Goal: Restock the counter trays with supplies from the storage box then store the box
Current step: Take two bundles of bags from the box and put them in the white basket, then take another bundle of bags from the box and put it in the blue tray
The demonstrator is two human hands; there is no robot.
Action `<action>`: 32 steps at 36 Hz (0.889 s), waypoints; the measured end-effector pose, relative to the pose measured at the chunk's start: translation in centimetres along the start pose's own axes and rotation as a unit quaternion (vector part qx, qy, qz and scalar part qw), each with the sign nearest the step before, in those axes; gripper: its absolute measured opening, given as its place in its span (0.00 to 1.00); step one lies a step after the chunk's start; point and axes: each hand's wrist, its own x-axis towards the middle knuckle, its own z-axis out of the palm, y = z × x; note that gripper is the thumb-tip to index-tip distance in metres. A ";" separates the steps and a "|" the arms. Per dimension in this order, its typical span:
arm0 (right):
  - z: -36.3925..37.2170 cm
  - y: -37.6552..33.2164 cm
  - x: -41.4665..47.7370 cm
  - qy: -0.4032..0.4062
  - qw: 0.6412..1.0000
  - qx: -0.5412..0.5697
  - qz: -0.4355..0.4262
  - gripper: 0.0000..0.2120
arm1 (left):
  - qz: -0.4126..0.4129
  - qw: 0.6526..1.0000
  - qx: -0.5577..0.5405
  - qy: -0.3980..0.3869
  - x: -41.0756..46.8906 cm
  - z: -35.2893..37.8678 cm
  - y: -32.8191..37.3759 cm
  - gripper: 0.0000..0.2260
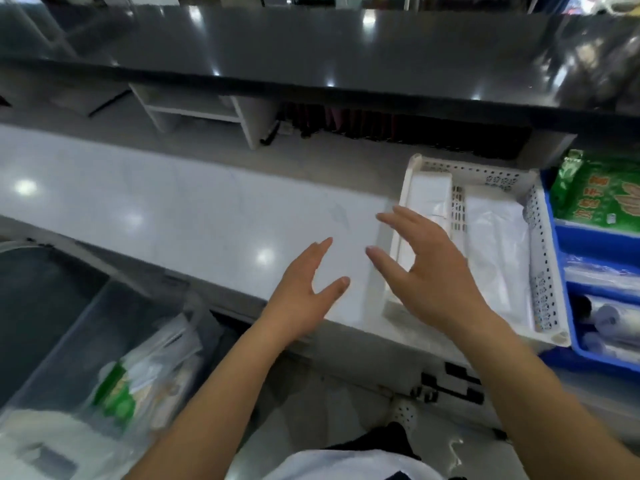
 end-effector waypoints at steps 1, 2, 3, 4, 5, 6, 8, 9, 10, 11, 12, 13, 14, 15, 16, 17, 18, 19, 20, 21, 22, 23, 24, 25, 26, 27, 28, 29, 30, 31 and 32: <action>1.2 -2.0 -1.1 -0.005 1.000 0.015 -0.023 0.26 | 0.003 1.000 0.000 0.029 -1.7 -1.0 -1.9 0.32; 2.6 -3.6 -2.2 -0.016 0.998 0.029 -0.044 0.26 | 0.001 0.998 -0.005 0.062 -3.4 -1.8 -3.8 0.32; 4.3 -5.0 -3.3 -0.034 0.997 0.041 -0.061 0.26 | -0.007 0.995 -0.011 0.097 -5.3 -2.5 -5.9 0.33; 6.3 -6.2 -4.4 -0.054 0.994 0.051 -0.074 0.27 | -0.019 0.991 -0.016 0.132 -7.1 -3.1 -8.1 0.33; 8.4 -7.2 -5.5 -0.078 0.992 0.061 -0.082 0.27 | -0.037 0.986 -0.019 0.163 -9.0 -3.6 -10.4 0.34; 10.5 -8.0 -6.5 -0.107 0.988 0.066 -0.086 0.29 | -0.064 0.981 -0.020 0.184 -10.8 -4.0 -12.7 0.34; 15.0 -8.9 -8.6 -0.186 0.978 0.053 -0.082 0.31 | -0.134 0.969 -0.020 0.205 -14.2 -4.5 -17.3 0.35; 17.1 -9.1 -9.5 -0.235 0.968 0.034 -0.076 0.32 | -0.169 0.963 -0.020 0.209 -15.8 -4.7 -19.6 0.36; 18.9 -9.3 -10.3 -0.283 0.956 0.010 -0.073 0.34 | -0.197 0.956 -0.020 0.215 -17.3 -4.9 -21.7 0.37; 20.3 -9.5 -10.9 -0.321 0.944 -0.013 -0.074 0.35 | -0.218 0.950 -0.022 0.224 -18.7 -5.1 -23.6 0.37; 21.4 -9.9 -11.3 -0.347 0.934 -0.028 -0.078 0.36 | -0.235 0.944 -0.026 0.232 -20.0 -5.3 -25.2 0.38; 22.1 -10.5 -11.4 -0.363 0.927 -0.036 -0.083 0.36 | -0.249 0.938 -0.032 0.240 -21.4 -5.4 -26.5 0.38; 22.6 -11.2 -11.4 -0.371 0.923 -0.039 -0.089 0.35 | -0.266 0.931 -0.040 0.247 -22.6 -5.4 -27.6 0.38; 23.0 -11.9 -11.3 -0.375 0.921 -0.041 -0.096 0.34 | -0.281 0.924 -0.052 0.254 -23.7 -5.2 -28.4 0.38; 23.4 -12.6 -11.1 -0.377 0.919 -0.045 -0.104 0.33 | -0.296 0.916 -0.067 0.262 -24.7 -5.1 -28.9 0.37; 23.9 -13.4 -10.9 -0.379 0.917 -0.048 -0.112 0.33 | -0.306 0.909 -0.083 0.272 -25.5 -4.8 -29.5 0.37; 24.4 -14.1 -10.6 -0.382 0.915 -0.052 -0.119 0.33 | -0.313 0.902 -0.095 0.282 -26.2 -4.6 -29.9 0.36; 25.1 -14.7 -10.3 -0.387 0.912 -0.057 -0.126 0.33 | -0.317 0.897 -0.107 0.289 -26.6 -4.4 -30.5 0.36; 25.9 -15.3 -10.0 -0.394 0.908 -0.062 -0.130 0.33 | -0.322 0.893 -0.118 0.290 -26.9 -4.2 -31.0 0.36; 26.8 -15.8 -9.7 -0.404 0.903 -0.068 -0.129 0.33 | -0.327 0.890 -0.133 0.289 -27.1 -4.1 -31.6 0.37; 27.7 -16.3 -9.3 -0.415 0.898 -0.077 -0.127 0.33 | -0.337 0.885 -0.147 0.286 -27.3 -4.0 -32.2 0.38; 28.6 -16.7 -8.9 -0.427 0.891 -0.087 -0.126 0.33 | -0.347 0.881 -0.159 0.281 -27.5 -3.9 -32.7 0.38; 29.5 -17.1 -8.5 -0.439 0.884 -0.095 -0.128 0.33 | -0.356 0.877 -0.166 0.277 -27.6 -4.0 -32.8 0.39; 30.4 -17.5 -8.1 -0.451 0.877 -0.099 -0.132 0.34 | -0.360 0.874 -0.171 0.278 -27.7 -4.4 -32.9 0.38; 31.5 -17.9 -7.5 -0.462 0.871 -0.098 -0.139 0.35 | -0.367 0.870 -0.173 0.281 -27.8 -5.0 -33.0 0.38; 32.6 -18.4 -6.9 -0.472 0.864 -0.099 -0.145 0.36 | -0.374 0.865 -0.177 0.285 -27.8 -5.7 -33.3 0.37; 33.8 -19.0 -6.1 -0.480 0.858 -0.102 -0.152 0.38 | -0.386 0.859 -0.177 0.286 -27.7 -6.5 -33.9 0.37; 35.2 -19.5 -5.2 -0.483 0.855 -0.104 -0.158 0.39 | -0.398 0.854 -0.175 0.285 -27.6 -7.5 -34.6 0.37; 36.5 -20.0 -4.2 -0.483 0.854 -0.105 -0.166 0.39 | -0.412 0.849 -0.173 0.281 -27.6 -8.4 -35.4 0.37; 37.8 -20.6 -3.3 -0.484 0.852 -0.104 -0.173 0.38 | -0.422 0.843 -0.171 0.285 -27.5 -9.3 -36.2 0.37; 39.0 -21.2 -2.4 -0.486 0.850 -0.099 -0.179 0.35 | -0.430 0.839 -0.169 0.288 -27.4 -10.4 -36.6 0.37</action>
